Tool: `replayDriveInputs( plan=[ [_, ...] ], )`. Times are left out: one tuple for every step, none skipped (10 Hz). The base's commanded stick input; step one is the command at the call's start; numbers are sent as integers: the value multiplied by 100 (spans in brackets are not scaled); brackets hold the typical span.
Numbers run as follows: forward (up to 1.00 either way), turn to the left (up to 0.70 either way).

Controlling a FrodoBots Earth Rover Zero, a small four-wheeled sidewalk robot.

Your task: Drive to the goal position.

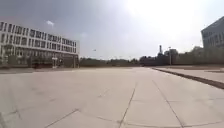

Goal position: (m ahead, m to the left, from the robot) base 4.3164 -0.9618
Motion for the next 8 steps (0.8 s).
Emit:
replayDriveInputs(
  plan=[
    [70,-33],
    [70,-12],
    [70,2],
    [70,2],
    [70,2],
    [70,2],
    [70,2],
    [70,2]
  ],
)
